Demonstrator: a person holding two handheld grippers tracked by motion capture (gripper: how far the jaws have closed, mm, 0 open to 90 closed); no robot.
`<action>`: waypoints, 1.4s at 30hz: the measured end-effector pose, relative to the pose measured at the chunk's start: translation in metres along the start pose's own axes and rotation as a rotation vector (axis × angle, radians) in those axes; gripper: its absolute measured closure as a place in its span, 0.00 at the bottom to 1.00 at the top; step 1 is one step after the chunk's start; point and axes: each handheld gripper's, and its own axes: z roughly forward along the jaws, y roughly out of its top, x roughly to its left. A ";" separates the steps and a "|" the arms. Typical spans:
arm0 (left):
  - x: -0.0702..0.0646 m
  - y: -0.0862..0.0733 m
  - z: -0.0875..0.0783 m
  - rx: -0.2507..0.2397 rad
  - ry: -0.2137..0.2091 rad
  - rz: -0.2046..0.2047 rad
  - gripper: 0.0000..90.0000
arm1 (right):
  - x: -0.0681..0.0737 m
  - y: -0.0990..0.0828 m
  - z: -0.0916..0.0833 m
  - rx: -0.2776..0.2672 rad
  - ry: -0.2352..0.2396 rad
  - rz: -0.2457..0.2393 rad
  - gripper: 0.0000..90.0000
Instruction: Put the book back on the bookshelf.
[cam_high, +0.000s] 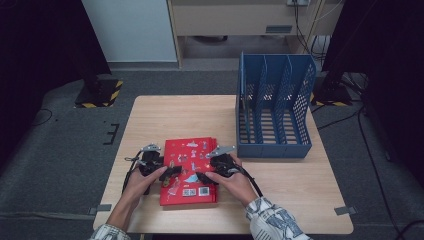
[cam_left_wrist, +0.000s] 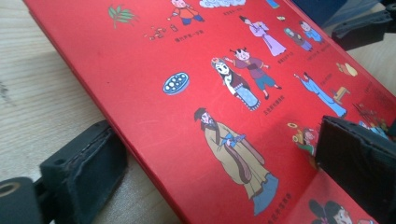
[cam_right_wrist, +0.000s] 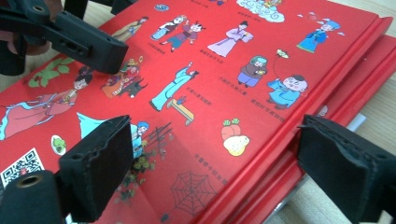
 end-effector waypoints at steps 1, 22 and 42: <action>-0.001 0.000 -0.001 -0.008 0.003 -0.009 0.05 | 0.000 0.000 0.000 -0.001 -0.003 -0.002 0.14; -0.010 0.006 -0.013 -0.001 0.009 0.019 0.16 | 0.001 -0.005 -0.008 -0.001 0.025 0.004 0.13; -0.023 0.011 -0.004 0.018 -0.016 0.057 0.16 | -0.012 -0.015 -0.015 0.010 0.036 0.094 0.04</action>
